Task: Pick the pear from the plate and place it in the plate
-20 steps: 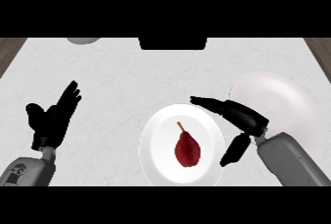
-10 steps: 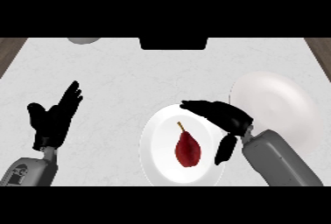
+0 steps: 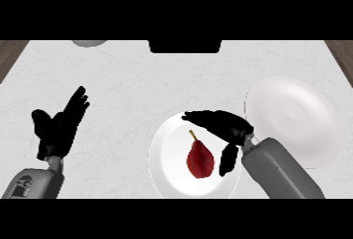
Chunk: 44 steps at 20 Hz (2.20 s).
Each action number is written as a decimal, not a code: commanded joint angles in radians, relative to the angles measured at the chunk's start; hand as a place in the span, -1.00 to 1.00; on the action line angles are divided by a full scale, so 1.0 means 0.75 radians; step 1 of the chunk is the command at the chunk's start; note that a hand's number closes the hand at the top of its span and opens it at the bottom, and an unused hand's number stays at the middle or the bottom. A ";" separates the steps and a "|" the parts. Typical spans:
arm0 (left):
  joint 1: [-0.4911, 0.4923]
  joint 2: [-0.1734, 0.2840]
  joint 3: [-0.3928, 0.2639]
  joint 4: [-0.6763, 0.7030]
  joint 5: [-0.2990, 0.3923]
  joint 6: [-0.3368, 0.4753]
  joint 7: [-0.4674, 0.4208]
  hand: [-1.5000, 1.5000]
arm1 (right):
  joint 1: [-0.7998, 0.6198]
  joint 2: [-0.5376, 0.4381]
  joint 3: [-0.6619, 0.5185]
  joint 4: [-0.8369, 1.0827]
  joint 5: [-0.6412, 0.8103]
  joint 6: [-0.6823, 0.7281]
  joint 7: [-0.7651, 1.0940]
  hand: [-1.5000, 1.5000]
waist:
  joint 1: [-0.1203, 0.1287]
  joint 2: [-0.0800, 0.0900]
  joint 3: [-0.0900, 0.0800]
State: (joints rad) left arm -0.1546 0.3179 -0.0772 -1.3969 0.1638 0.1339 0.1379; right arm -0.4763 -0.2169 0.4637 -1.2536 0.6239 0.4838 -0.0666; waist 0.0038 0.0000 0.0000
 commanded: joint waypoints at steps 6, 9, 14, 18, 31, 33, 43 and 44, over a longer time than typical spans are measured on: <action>-0.066 0.001 0.119 0.082 -0.019 -0.102 0.015 0.00 | -0.028 0.117 -0.023 0.132 0.204 -0.031 -0.039 -1.00 | 0.000 0.001 0.000; -0.089 -0.008 0.136 0.014 -0.034 -0.090 0.067 0.00 | 0.026 0.105 -0.017 0.123 0.259 -0.032 -0.060 -1.00 | -0.003 0.000 0.000; -0.023 -0.050 0.114 0.045 -0.089 -0.104 -0.010 0.00 | 0.060 0.097 0.031 0.078 0.300 0.076 -0.127 1.00 | -0.004 -0.001 0.000; 0.038 -0.081 0.101 -0.069 -0.089 -0.090 0.038 0.00 | -0.022 0.167 0.046 0.146 0.347 0.055 -0.187 1.00 | 0.005 -0.001 0.000; 0.050 -0.078 0.165 -0.053 -0.107 -0.126 0.032 0.00 | 0.516 0.213 0.115 -0.366 0.467 -0.121 0.042 1.00 | -0.022 -0.007 0.000; 0.005 -0.096 0.160 0.008 -0.135 -0.095 0.016 0.00 | 0.632 0.174 0.144 -0.594 0.492 -0.123 0.113 1.00 | -0.045 -0.009 -0.001; 0.031 -0.060 0.200 -0.052 -0.096 -0.121 0.062 0.00 | 0.776 0.180 0.067 -1.087 0.729 -0.664 0.196 1.00 | -0.043 -0.013 0.001; 0.011 -0.065 0.195 -0.028 -0.108 -0.120 0.044 0.00 | 0.827 0.144 0.048 -1.161 0.743 -0.676 0.205 1.00 | -0.051 -0.011 0.000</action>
State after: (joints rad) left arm -0.1334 0.2553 0.0529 -1.4261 0.0778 0.0510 0.1682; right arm 0.0767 -0.0936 0.5372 -1.9851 1.1321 0.0841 0.0588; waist -0.0306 -0.0097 0.0000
